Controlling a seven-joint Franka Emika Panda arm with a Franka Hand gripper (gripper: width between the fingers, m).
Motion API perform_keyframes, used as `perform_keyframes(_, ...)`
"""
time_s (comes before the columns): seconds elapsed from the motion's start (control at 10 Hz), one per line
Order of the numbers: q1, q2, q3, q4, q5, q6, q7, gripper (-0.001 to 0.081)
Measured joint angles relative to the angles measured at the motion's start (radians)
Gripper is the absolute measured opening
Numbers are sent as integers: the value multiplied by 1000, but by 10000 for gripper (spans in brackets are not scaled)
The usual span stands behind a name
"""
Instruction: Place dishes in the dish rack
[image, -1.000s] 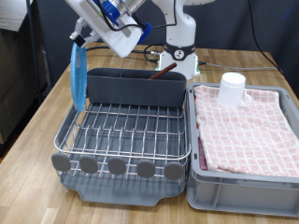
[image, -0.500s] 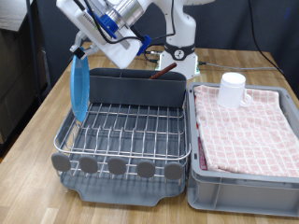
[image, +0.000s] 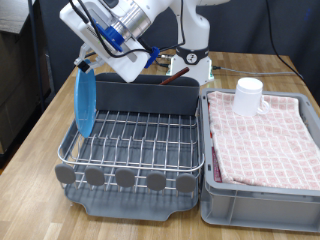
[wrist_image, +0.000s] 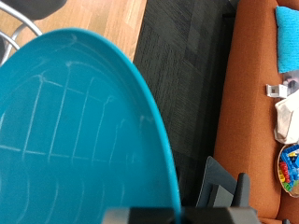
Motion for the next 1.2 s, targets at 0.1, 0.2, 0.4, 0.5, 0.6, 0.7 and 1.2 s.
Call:
perform_keyframes(0.1, 0, 9, -4, 0, -20, 13, 26, 16)
perform_keyframes(0.2, 0, 19, -8, 0, -43, 28, 52, 16)
perform_keyframes(0.4, 0, 39, -12, 0, -91, 52, 114, 16)
perform_keyframes(0.5, 0, 50, -13, 0, -120, 58, 150, 16)
perform_keyframes(0.6, 0, 60, -13, 0, -154, 66, 188, 16)
perform_keyframes(0.7, 0, 69, -14, 0, -195, 75, 230, 16)
perform_keyframes(1.2, 0, 100, -15, 0, -270, 92, 341, 16)
